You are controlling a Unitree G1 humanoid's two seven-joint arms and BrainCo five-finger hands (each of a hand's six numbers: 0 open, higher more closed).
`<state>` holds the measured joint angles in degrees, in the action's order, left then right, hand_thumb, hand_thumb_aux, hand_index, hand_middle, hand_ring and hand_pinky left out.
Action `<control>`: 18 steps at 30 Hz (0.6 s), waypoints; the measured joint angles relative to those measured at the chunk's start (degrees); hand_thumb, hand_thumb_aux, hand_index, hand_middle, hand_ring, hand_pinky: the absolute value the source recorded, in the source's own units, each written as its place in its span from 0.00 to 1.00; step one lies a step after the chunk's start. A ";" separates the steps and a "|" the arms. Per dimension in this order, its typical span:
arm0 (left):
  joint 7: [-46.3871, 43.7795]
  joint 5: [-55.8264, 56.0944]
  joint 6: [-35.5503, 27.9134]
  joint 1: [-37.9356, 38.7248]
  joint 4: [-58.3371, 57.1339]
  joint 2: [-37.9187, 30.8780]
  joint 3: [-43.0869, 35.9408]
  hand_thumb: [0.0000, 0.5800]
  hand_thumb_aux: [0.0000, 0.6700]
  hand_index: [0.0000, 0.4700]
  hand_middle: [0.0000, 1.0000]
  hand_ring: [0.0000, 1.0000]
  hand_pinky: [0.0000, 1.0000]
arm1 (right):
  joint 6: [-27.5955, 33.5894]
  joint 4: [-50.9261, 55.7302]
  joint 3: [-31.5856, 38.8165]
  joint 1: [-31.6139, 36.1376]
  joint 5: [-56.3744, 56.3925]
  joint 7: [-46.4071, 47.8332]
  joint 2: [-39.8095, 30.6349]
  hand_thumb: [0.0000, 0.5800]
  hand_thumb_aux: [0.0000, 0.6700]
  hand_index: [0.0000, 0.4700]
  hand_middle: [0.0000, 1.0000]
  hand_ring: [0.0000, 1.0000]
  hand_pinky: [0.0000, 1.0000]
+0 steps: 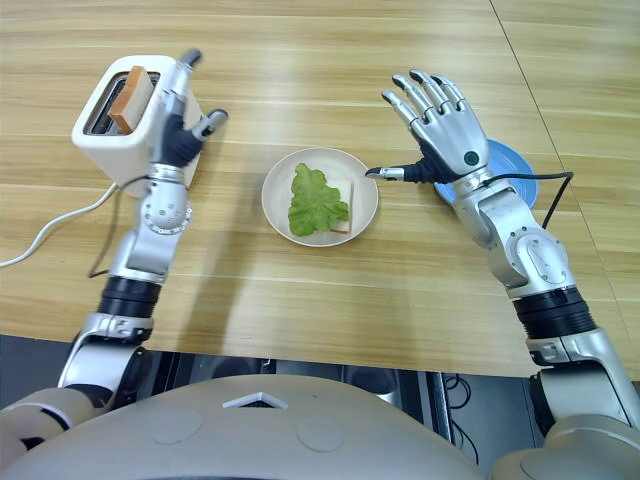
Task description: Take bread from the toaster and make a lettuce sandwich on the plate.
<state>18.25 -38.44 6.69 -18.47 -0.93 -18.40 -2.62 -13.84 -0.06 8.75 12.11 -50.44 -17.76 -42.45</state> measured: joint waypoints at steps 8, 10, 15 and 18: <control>-3.59 -12.26 -21.74 -0.89 -3.41 -9.81 5.33 0.00 0.00 0.00 0.00 0.00 0.00 | -2.06 5.80 0.45 -1.19 4.17 0.47 5.74 0.00 0.00 0.00 0.00 0.00 0.00; -4.57 -12.40 -24.42 -1.52 -7.86 -10.19 5.07 0.00 0.00 0.00 0.00 0.00 0.00 | -2.53 7.15 0.65 -1.03 4.12 0.44 5.98 0.00 0.00 0.00 0.00 0.00 0.00; -4.82 -10.90 -26.27 -4.22 -18.45 -10.29 3.75 0.00 0.00 0.00 0.00 0.00 0.00 | -3.28 10.85 0.68 0.35 3.99 -0.25 5.93 0.00 0.00 0.00 0.00 0.00 0.00; -4.45 -9.66 -25.98 -5.41 -21.81 -10.29 2.51 0.00 0.00 0.00 0.00 0.00 0.00 | -3.50 11.64 0.68 0.34 3.99 -0.38 5.90 0.00 0.00 0.00 0.00 0.00 0.00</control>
<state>13.80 -48.10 -19.29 -23.89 -22.74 -28.69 -0.12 -17.34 11.58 9.43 12.45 -46.45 -18.15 -36.55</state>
